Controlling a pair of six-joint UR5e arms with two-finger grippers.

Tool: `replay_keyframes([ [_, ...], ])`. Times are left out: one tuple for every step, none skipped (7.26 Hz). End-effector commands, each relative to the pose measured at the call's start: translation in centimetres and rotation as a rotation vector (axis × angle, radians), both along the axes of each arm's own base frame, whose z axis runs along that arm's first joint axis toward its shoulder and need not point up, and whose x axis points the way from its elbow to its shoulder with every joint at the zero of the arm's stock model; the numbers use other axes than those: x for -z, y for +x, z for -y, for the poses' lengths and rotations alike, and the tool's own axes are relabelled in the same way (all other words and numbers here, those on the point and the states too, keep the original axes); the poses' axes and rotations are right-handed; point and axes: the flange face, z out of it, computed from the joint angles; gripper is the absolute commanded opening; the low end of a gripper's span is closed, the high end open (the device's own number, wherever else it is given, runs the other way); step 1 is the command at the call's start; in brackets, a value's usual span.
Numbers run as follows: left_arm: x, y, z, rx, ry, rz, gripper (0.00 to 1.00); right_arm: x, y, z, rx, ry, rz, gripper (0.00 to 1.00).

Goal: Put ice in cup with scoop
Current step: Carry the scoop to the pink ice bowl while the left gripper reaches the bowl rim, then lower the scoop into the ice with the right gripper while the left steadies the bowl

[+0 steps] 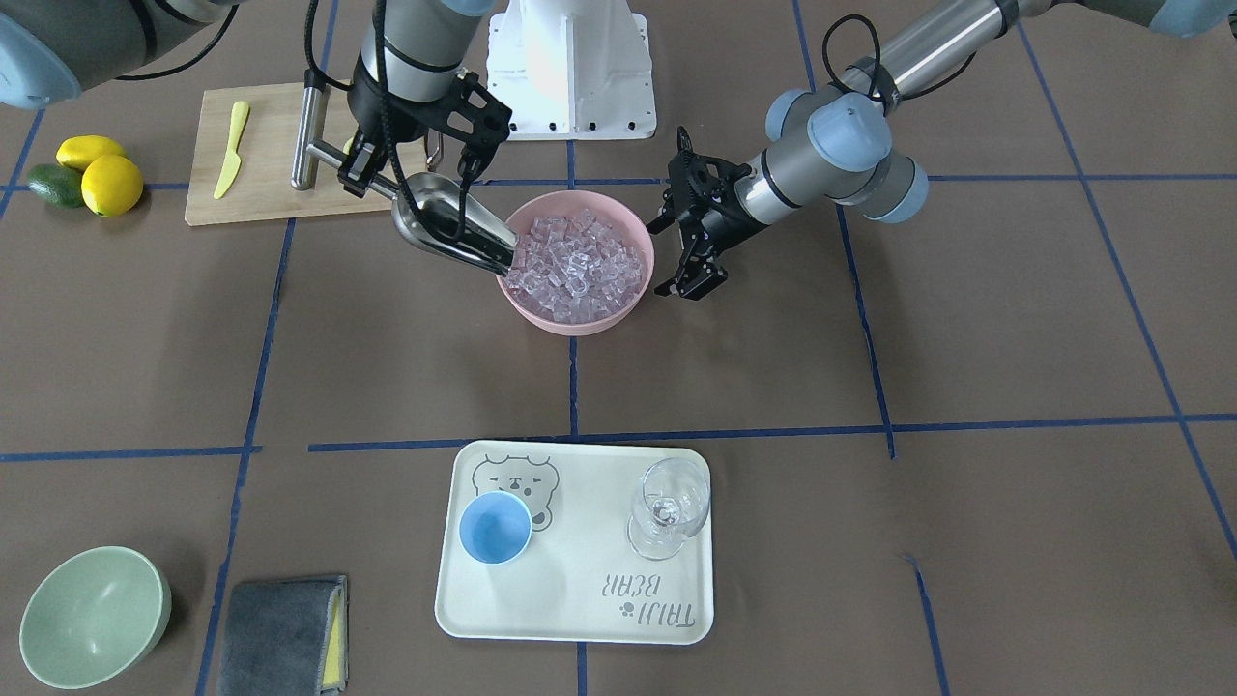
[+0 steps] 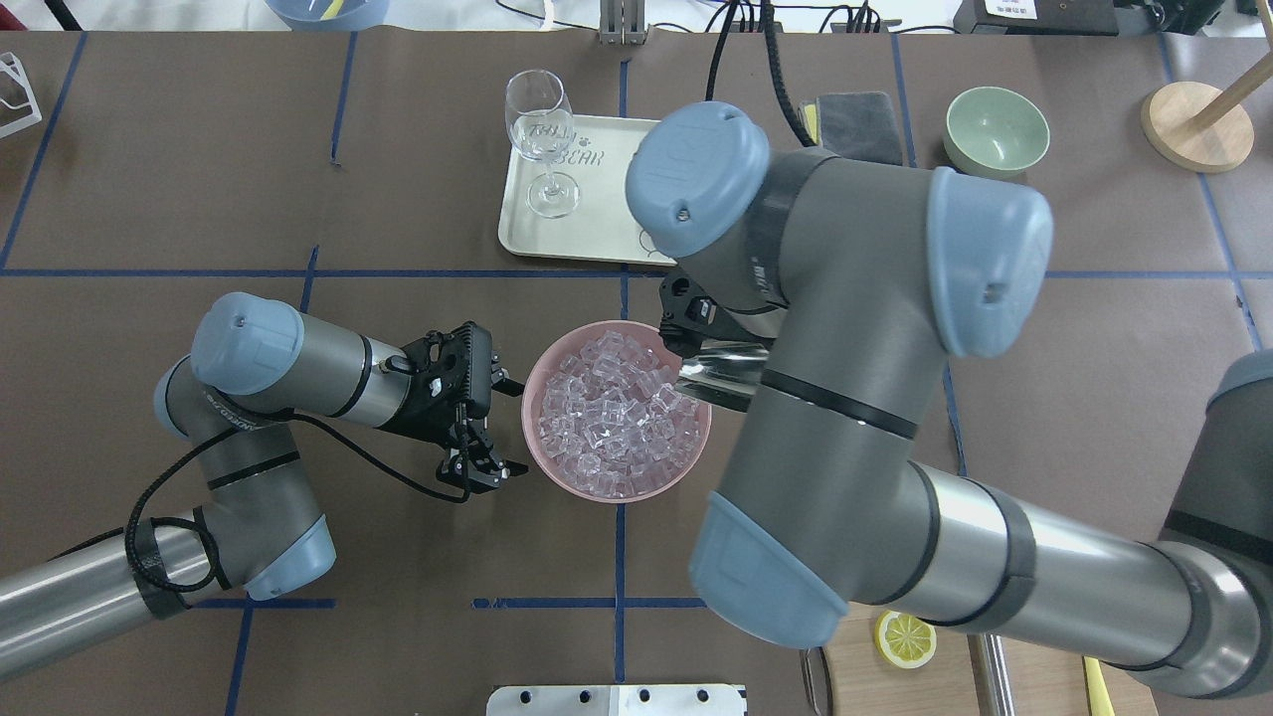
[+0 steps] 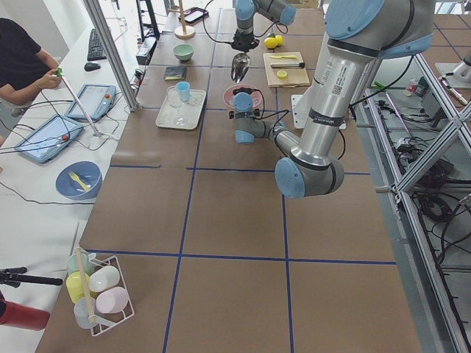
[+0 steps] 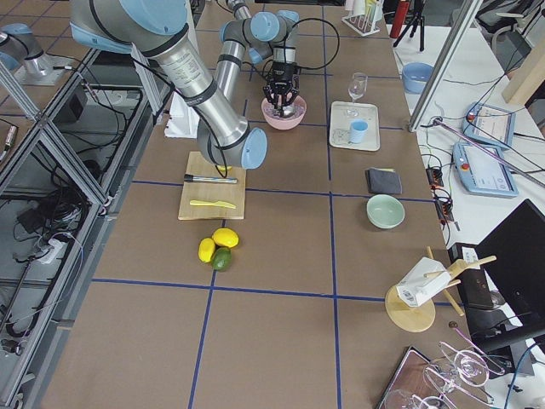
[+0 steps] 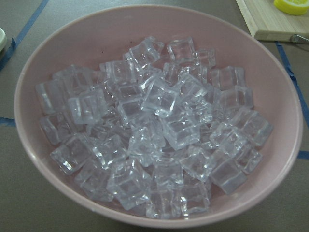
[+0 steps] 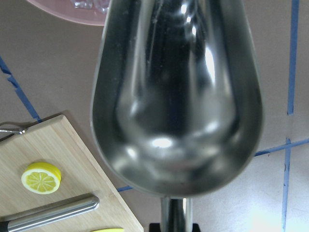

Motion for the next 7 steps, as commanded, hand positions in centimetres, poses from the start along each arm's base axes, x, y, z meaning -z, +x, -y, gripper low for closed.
replay_keyframes([
  [0.1, 0.3, -0.3, -0.006, -0.007, -0.002, 1.0, 4.2, -4.8, 0.1, 0.051, -0.007, -0.13, 0.0],
  [0.1, 0.3, -0.4, -0.006, -0.009, -0.002, 1.0, 5.5, -5.9, -0.4, 0.071, -0.01, -0.203, 0.0],
  [0.2, 0.4, -0.5, -0.008, -0.018, -0.003, 1.0, 5.0, -6.8, -1.2, 0.095, 0.003, -0.251, 0.0],
  [0.4, 0.5, -0.5, -0.007, -0.019, -0.006, 1.0, 4.5, -6.9, -1.2, 0.097, 0.005, -0.264, 0.0],
  [0.4, 0.5, -0.5, -0.007, -0.019, -0.006, 1.0, 3.7, -7.0, -1.0, 0.097, 0.011, -0.285, 0.0],
  [0.5, 0.5, -0.5, -0.007, -0.018, -0.007, 1.0, 3.6, -7.1, -0.8, 0.099, 0.017, -0.295, 0.0],
  [0.4, 0.5, -0.5, -0.007, -0.019, -0.006, 1.0, 3.4, -7.2, -0.8, 0.101, 0.019, -0.298, 0.0],
])
